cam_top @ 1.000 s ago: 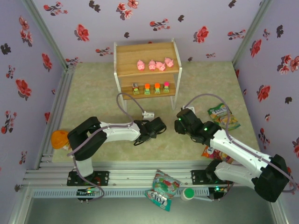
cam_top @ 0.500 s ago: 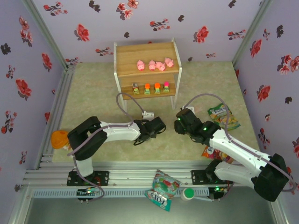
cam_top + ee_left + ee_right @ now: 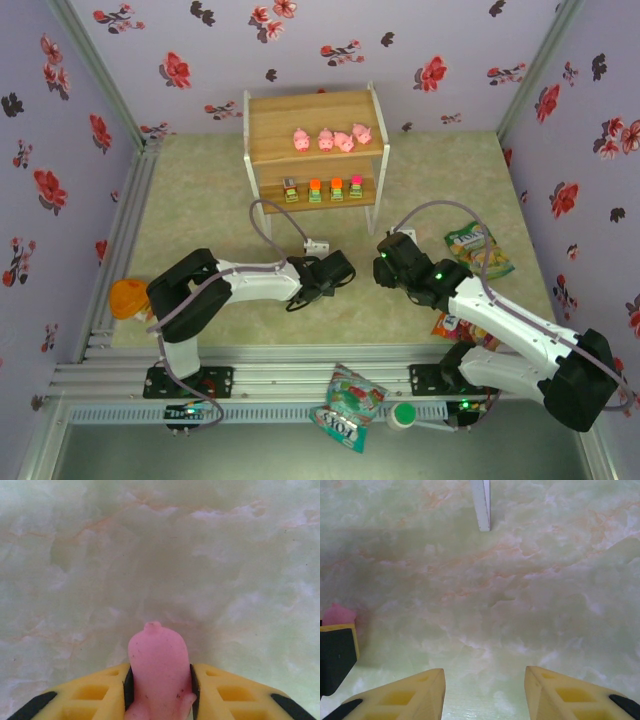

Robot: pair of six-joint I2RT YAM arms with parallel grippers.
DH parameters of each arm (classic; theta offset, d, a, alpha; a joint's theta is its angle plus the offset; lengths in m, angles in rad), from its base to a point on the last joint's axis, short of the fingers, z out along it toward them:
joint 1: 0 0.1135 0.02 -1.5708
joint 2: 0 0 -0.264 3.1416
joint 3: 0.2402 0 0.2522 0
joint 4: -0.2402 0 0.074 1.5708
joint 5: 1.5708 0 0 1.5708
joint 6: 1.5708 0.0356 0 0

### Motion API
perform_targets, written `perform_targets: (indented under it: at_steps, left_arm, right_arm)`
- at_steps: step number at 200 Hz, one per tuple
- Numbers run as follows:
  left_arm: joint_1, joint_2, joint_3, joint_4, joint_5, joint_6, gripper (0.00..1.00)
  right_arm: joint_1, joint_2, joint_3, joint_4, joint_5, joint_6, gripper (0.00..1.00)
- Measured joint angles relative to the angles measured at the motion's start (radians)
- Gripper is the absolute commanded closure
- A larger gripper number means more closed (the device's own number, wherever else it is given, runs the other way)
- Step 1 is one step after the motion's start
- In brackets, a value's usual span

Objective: Place and organize the plastic toys onto the shelf

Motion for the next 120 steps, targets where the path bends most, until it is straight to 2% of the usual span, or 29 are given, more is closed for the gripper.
perform_targets:
  at_steps: [70, 120]
  left_arm:
    - [0.0, -0.011, 0.0, -0.02, -0.005, 0.002, 0.68]
    - [0.0, -0.107, 0.016, -0.08, -0.032, 0.03, 0.68]
  right_arm:
    - [0.0, 0.0, 0.0, 0.001, 0.0, 0.0, 0.54]
    - [0.0, 0.0, 0.0, 0.019, 0.0, 0.0, 0.54]
